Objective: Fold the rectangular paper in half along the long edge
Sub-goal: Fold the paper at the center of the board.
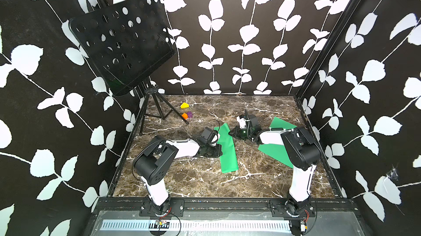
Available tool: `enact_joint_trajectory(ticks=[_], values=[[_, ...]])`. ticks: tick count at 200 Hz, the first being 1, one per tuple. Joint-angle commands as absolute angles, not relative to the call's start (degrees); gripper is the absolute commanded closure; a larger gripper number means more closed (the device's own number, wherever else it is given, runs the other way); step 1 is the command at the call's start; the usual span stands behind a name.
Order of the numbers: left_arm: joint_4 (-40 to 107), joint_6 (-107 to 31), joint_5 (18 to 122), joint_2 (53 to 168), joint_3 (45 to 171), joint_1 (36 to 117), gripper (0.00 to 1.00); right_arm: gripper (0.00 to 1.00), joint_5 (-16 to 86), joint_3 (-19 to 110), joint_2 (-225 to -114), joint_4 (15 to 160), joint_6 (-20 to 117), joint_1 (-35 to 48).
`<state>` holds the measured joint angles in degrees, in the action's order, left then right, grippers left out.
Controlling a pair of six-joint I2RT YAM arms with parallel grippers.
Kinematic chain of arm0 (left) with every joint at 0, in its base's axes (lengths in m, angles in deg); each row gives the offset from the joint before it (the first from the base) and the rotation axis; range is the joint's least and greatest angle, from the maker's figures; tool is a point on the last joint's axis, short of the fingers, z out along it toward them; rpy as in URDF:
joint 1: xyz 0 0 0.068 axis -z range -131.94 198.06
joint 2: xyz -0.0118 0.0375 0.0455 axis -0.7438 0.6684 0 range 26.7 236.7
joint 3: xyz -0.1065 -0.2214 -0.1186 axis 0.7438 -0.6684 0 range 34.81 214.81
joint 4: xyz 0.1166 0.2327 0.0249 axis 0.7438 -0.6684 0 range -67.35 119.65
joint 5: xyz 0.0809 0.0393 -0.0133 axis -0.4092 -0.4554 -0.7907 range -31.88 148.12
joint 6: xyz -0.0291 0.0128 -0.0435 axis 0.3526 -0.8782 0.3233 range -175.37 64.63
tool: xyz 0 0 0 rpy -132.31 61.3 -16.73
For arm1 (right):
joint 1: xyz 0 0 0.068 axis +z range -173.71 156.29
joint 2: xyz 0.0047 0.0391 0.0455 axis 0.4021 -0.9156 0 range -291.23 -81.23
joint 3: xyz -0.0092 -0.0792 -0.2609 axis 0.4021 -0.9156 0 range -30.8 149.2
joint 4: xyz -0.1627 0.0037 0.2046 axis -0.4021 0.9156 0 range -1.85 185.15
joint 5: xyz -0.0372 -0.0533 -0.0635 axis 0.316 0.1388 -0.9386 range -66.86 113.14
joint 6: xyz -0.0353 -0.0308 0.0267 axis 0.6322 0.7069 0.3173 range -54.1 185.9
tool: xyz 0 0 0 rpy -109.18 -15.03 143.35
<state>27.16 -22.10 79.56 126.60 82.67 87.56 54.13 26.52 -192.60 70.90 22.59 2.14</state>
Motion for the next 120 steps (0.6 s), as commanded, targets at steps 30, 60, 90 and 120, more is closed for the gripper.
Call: enact_joint_trajectory(ticks=[30,60,90,120], values=[[18.59,-23.24,74.41,129.92,80.0,87.35,0.9,0.54,55.16,29.67,-195.3,67.87,22.93,1.75],[18.48,-23.38,74.35,129.91,80.07,87.34,0.9,0.54,55.17,31.43,-197.01,68.2,23.89,1.53],[18.59,-23.23,74.3,129.9,79.79,87.33,0.9,0.58,55.88,32.72,-198.45,67.61,24.05,1.16],[18.4,-23.29,74.14,129.72,79.68,87.28,0.9,0.85,56.05,33.09,-198.74,67.32,24.07,0.66]])
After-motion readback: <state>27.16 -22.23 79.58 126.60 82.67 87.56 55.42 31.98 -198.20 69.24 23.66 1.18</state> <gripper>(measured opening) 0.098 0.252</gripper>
